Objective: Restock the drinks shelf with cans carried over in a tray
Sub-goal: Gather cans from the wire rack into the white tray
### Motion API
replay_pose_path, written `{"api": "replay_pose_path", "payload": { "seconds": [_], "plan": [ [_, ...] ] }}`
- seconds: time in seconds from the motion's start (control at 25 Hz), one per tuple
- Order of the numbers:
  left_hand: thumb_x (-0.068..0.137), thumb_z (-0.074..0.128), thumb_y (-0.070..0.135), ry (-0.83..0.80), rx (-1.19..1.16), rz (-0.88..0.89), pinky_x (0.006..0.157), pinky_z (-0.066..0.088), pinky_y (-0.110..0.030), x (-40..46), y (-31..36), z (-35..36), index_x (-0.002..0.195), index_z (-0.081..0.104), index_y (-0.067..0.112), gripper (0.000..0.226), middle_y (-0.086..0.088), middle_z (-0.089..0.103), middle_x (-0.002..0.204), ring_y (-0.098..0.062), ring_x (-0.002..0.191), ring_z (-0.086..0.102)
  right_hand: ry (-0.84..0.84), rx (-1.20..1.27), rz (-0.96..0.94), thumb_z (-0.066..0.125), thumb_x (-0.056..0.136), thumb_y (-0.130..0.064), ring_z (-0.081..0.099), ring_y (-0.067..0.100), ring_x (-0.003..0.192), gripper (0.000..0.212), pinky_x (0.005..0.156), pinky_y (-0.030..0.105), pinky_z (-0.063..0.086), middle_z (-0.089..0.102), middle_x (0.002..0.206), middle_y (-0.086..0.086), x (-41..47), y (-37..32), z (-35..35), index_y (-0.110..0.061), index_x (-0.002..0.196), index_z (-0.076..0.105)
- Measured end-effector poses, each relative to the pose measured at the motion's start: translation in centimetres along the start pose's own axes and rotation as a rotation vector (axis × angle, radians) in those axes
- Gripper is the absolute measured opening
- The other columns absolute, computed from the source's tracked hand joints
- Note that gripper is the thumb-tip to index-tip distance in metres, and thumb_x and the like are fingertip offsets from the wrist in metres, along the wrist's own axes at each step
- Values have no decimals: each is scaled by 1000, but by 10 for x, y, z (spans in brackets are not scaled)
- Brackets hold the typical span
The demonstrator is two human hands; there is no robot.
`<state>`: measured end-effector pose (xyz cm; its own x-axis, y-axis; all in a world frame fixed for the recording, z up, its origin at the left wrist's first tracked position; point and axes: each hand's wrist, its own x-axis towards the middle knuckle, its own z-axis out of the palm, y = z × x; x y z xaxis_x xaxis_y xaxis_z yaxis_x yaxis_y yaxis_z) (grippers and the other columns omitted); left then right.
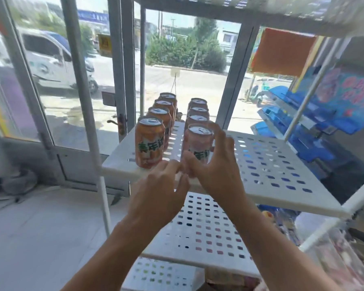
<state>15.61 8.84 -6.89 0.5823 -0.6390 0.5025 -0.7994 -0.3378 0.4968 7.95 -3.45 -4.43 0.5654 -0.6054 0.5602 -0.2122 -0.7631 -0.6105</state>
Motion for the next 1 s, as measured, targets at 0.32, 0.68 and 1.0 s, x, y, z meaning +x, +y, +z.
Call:
{"api": "replay_pose_path", "payload": {
  "seconds": [0.32, 0.68, 1.0],
  "plan": [
    [95, 48, 41, -58, -24, 25, 71, 47, -30, 6, -6, -1, 110, 57, 31, 20, 13, 62, 110, -7, 94, 58, 71, 22, 37, 77, 77, -36, 62, 11, 95, 65, 77, 36, 55, 60, 115, -4, 0, 6, 6, -39, 130, 39],
    [95, 48, 38, -87, -125, 173, 73, 47, -31, -2, 40, 25, 110, 59, 25, 23, 8, 64, 109, -13, 93, 61, 187, 8, 219, 78, 73, -39, 59, 8, 103, 67, 84, 45, 55, 56, 114, -15, -63, 26, -87, -47, 127, 40],
    [95, 49, 38, -281, -199, 381, 74, 51, -35, -44, 143, 78, 108, 59, 24, 22, 5, 64, 105, -18, 93, 61, 303, -125, 424, 79, 77, -34, 52, -14, 97, 62, 74, -1, 35, 59, 109, -20, -173, 61, -196, -44, 125, 42]
  ]
}}
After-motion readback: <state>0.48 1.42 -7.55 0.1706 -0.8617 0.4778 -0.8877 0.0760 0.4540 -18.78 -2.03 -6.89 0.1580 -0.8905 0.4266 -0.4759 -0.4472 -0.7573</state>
